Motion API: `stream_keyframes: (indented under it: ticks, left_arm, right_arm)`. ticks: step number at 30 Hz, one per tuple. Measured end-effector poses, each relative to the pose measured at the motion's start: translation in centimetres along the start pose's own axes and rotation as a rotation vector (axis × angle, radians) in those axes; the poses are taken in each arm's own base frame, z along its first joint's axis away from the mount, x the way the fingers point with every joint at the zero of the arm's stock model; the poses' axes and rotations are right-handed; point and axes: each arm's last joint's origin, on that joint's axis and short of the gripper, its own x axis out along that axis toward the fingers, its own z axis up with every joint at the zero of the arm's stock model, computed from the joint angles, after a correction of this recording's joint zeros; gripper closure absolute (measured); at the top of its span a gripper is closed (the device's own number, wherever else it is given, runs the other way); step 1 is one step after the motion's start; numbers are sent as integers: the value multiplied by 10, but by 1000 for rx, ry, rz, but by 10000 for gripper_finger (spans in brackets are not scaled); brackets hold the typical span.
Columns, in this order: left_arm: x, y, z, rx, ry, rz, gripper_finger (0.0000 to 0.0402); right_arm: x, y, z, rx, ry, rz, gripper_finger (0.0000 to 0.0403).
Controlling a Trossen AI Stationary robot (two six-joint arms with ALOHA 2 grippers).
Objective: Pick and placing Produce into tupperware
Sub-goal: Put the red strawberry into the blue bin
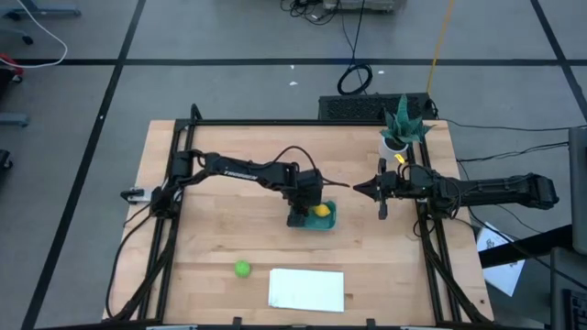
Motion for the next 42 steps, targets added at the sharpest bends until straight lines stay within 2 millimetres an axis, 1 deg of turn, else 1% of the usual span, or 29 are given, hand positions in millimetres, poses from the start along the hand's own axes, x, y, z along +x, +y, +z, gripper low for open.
stream_keyframes:
  ticks: [16,25,33,42]
  left_arm:
    - [1,-5,1,4,2,-7,231]
    - [1,-5,1,4,1,-7,231]
    - [13,-2,-2,-1,20,-5,231]
    - [13,-2,-3,1,23,-2,231]
  right_arm:
    - [0,0,0,5,0,0,403]
    - [0,0,0,7,0,0,403]
    - [0,0,0,7,0,0,403]
    - [0,0,0,7,0,0,403]
